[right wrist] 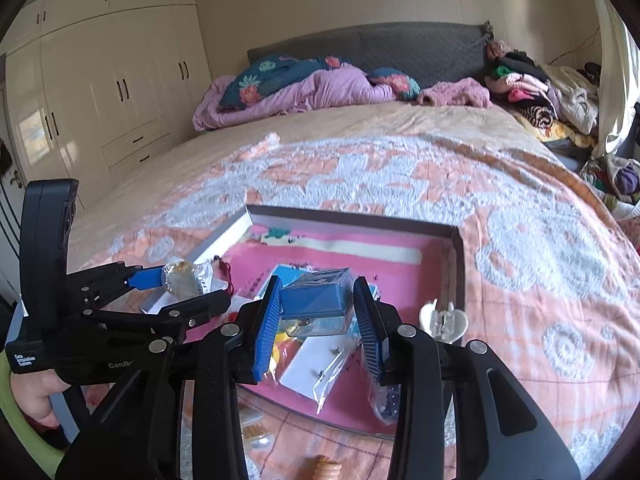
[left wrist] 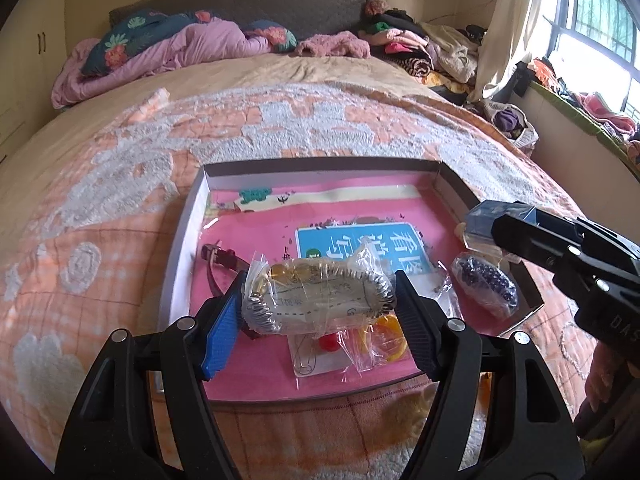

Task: Organize jewelry
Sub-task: 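Carry the silver bracelet and blue box into the box and open both tools, then withdraw both open tools from the box over the last loose items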

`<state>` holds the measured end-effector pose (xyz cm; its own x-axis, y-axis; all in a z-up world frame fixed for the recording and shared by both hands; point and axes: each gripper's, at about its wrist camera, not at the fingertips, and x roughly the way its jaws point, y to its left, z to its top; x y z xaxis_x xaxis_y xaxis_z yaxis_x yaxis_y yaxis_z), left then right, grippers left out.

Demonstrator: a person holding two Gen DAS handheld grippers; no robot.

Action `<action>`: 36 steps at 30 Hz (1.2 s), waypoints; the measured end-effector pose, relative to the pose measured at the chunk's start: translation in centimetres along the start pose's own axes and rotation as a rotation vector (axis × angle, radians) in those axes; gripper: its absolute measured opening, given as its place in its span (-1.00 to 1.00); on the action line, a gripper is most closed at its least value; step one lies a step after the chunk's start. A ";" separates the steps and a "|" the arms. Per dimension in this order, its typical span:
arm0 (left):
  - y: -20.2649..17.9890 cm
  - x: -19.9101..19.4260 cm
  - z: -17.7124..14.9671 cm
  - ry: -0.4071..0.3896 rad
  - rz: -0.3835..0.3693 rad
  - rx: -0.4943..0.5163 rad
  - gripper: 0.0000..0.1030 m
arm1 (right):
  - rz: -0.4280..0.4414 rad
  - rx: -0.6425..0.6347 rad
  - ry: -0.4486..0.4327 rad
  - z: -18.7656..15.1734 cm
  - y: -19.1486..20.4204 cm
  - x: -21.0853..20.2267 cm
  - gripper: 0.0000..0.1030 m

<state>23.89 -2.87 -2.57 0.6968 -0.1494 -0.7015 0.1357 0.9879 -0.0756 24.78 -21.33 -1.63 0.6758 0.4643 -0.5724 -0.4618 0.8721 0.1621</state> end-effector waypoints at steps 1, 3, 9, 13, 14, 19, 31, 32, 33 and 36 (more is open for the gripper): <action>0.0 0.3 -0.1 0.007 -0.001 -0.001 0.22 | -0.001 0.006 0.008 -0.3 -0.2 0.3 -0.32; 0.0 0.7 -0.2 0.018 -0.004 -0.002 0.22 | 0.000 0.019 0.023 -0.7 -0.5 0.8 -0.32; -0.1 1.6 -0.6 0.042 0.000 -0.005 0.23 | -0.010 0.042 0.064 -1.5 -1.1 2.5 -0.32; 0.0 1.8 -0.7 0.047 0.007 -0.007 0.25 | -0.017 0.053 0.071 -1.8 -1.4 2.8 -0.32; 0.0 1.7 -0.7 0.047 0.010 -0.010 0.29 | -0.018 0.055 0.071 -1.8 -1.6 2.9 -0.31; 0.1 1.4 -0.5 0.035 0.023 -0.009 0.37 | -0.014 0.063 0.071 -1.7 -1.7 2.8 0.00; 0.0 -0.9 -0.1 0.001 0.031 -0.017 0.59 | -0.033 0.076 -0.025 -0.8 -1.6 -1.4 0.47; 0.0 -1.2 -0.1 -0.002 0.030 -0.018 0.64 | -0.038 0.075 -0.034 -0.7 -1.6 -1.8 0.50; -0.1 -1.6 0.0 -0.008 0.030 -0.019 0.67 | -0.040 0.075 -0.041 -0.7 -1.6 -2.1 0.55; -0.1 -2.5 0.2 -0.021 0.030 -0.024 0.81 | -0.043 0.077 -0.071 -0.6 -1.4 -3.7 0.68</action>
<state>22.28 -2.60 -0.68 0.7153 -0.1199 -0.6884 0.0972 0.9927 -0.0719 22.60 -24.36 -0.20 0.7341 0.4338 -0.5224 -0.3878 0.8994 0.2018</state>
